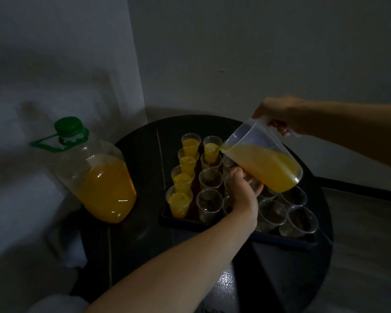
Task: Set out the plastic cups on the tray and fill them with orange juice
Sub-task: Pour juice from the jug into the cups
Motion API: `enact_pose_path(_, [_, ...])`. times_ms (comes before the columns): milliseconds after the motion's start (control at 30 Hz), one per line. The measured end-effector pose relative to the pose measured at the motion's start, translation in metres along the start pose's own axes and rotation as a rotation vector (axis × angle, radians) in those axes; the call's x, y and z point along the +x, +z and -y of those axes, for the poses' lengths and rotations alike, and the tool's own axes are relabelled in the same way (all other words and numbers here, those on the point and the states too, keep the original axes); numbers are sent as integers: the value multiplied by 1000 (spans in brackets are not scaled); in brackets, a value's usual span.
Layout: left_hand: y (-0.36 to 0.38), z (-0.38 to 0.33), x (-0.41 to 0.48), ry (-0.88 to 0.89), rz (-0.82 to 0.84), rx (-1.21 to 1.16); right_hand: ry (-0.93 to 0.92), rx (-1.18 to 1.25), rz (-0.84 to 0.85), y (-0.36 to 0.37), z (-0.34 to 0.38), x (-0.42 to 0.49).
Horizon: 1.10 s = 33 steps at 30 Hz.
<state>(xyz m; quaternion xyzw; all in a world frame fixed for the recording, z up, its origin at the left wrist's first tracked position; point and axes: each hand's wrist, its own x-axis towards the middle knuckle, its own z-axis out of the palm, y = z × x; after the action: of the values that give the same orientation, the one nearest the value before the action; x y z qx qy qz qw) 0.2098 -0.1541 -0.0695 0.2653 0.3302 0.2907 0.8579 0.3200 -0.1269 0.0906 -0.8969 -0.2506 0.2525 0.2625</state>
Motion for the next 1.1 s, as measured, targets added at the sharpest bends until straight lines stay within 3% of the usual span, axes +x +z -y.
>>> enact_pose_path(1100, [2,-6,3,-8,7,46,32,20,9,-3,4,0])
